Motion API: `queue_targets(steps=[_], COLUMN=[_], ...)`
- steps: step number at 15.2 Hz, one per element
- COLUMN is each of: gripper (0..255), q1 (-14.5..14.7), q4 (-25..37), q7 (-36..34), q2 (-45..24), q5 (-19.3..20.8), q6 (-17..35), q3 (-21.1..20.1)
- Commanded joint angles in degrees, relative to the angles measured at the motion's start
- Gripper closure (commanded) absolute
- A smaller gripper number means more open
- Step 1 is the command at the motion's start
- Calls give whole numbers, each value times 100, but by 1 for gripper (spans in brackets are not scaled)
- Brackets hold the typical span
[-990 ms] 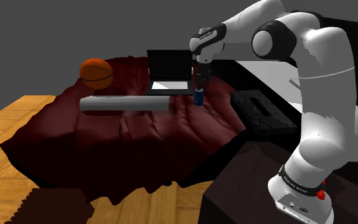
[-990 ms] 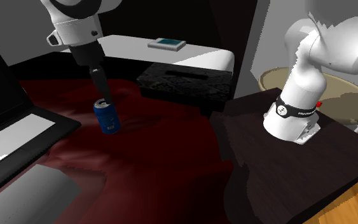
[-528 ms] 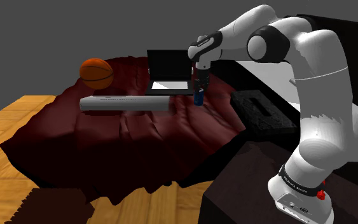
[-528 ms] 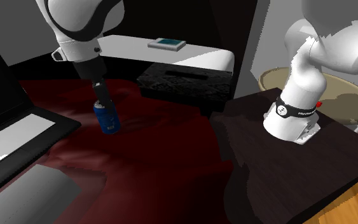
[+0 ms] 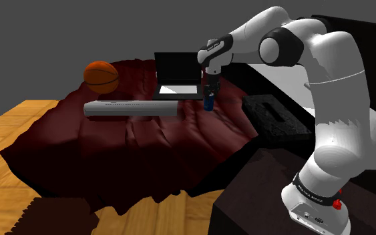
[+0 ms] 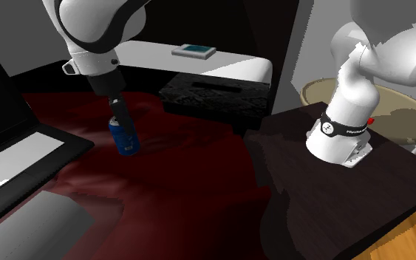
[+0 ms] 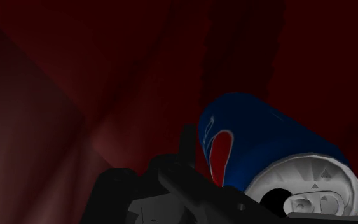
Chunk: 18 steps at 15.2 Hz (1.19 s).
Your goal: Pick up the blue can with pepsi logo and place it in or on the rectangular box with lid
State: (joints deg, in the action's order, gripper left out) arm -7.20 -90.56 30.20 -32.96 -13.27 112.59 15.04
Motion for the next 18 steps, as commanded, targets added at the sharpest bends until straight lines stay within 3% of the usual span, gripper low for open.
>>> queue_targets(steps=[1,10,18], gripper=[255,255,255], q1=[0,0,16], q4=[0,-1,220], q7=[0,0,-78], q2=[0,0,265], q5=[0,0,88], q6=[0,1,-473], q3=[0,0,47])
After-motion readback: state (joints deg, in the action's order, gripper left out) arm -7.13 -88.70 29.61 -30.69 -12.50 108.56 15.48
